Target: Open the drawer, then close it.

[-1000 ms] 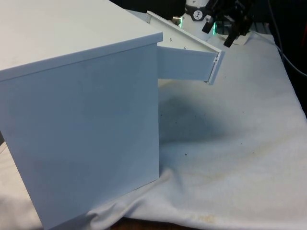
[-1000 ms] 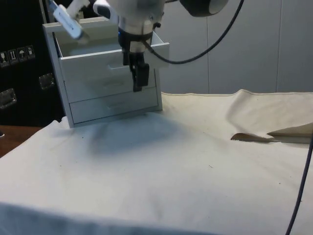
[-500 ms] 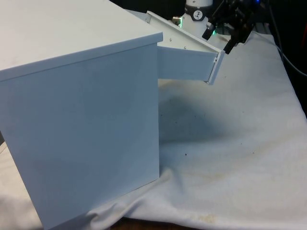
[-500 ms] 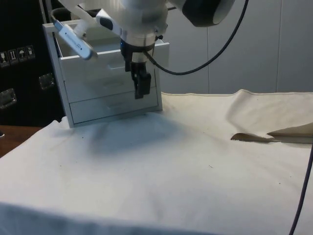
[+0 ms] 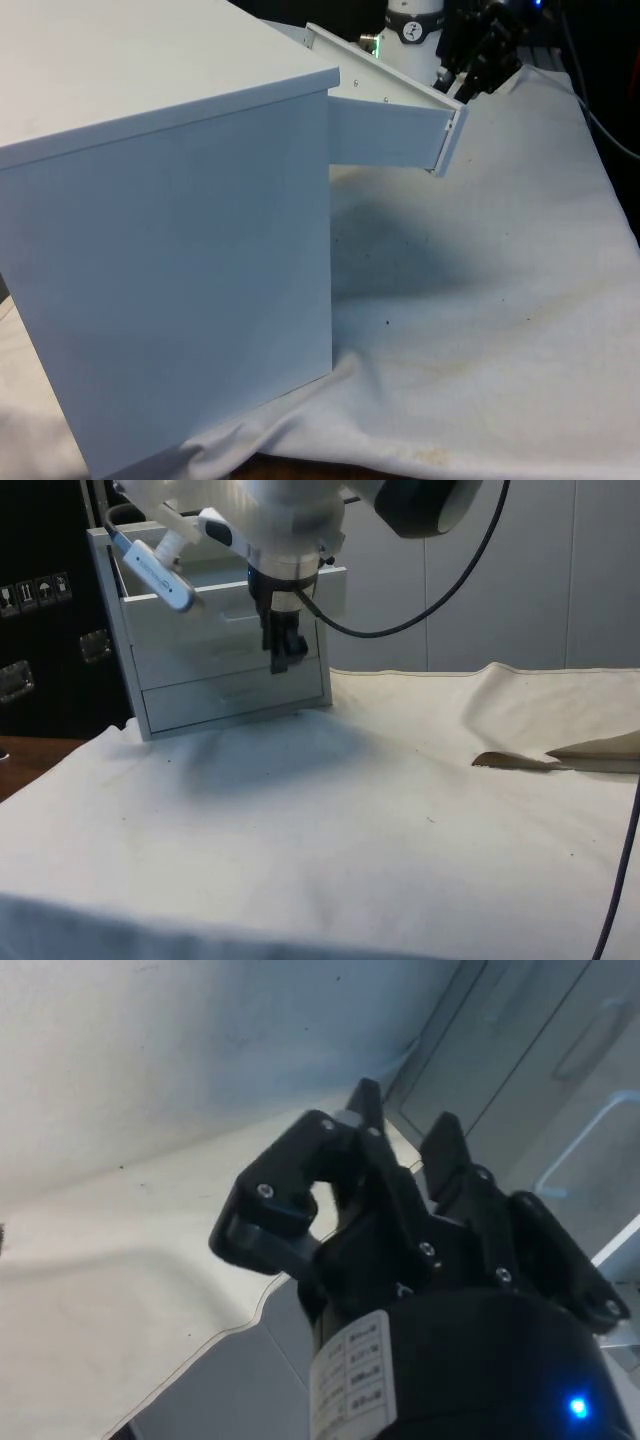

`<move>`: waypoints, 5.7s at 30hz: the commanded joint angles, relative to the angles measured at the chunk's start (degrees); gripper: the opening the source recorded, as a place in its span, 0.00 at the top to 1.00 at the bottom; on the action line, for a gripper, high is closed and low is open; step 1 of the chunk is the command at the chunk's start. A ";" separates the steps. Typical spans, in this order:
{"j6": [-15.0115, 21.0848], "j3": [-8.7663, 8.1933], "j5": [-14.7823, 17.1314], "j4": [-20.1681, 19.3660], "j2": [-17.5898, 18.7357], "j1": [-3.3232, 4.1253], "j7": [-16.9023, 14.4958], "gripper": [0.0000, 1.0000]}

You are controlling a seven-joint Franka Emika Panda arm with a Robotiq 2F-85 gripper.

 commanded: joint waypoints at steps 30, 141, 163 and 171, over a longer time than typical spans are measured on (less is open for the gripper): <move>-1.20 -3.95 -3.78 3.27 -1.95 -1.15 -2.81 1.00; 5.61 -18.33 -2.06 17.25 3.21 -1.60 -10.03 1.00; -2.98 -11.23 -5.27 9.40 -7.96 -1.38 -5.33 1.00; -3.61 -10.43 -5.33 8.59 -8.82 -1.60 -4.87 1.00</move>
